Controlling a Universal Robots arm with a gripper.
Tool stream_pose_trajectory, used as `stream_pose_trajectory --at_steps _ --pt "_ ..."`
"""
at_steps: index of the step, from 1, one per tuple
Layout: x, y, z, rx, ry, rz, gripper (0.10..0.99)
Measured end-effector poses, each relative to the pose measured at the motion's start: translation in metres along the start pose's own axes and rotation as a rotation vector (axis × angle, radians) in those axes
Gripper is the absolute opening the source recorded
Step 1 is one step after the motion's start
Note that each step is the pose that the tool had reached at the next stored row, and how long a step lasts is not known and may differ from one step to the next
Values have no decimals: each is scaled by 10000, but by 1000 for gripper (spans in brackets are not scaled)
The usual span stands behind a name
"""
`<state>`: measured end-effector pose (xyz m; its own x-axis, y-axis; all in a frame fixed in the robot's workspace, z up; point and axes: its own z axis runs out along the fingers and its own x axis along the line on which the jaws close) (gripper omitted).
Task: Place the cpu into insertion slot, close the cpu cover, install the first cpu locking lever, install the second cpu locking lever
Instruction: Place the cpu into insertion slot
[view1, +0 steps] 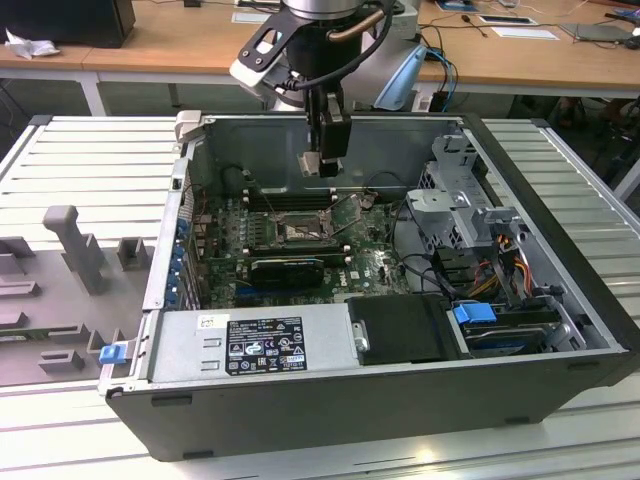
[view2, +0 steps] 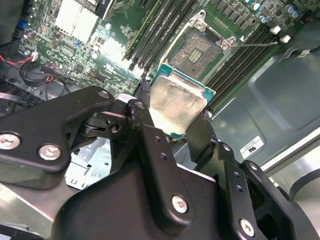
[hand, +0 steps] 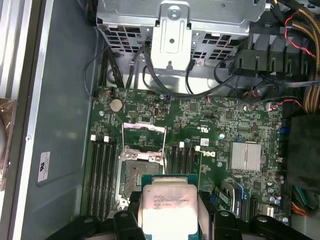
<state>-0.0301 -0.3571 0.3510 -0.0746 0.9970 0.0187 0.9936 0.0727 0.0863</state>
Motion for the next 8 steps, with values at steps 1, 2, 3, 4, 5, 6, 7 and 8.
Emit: stream_pose_trajectory --at_steps 1,2,3,4,5,6,7,8 --pt "0 0 0 -1 -5 59 529" --pt "0 0 0 -2 -10 112 529" --pt "0 0 0 -4 -19 224 529" --pt "0 0 0 -5 -27 309 529" --pt "0 0 0 -7 -34 389 529" --pt "0 0 1 -9 -40 468 529" --pt "0 0 0 -9 -45 516 529" --pt "0 0 1 -11 -54 618 529"
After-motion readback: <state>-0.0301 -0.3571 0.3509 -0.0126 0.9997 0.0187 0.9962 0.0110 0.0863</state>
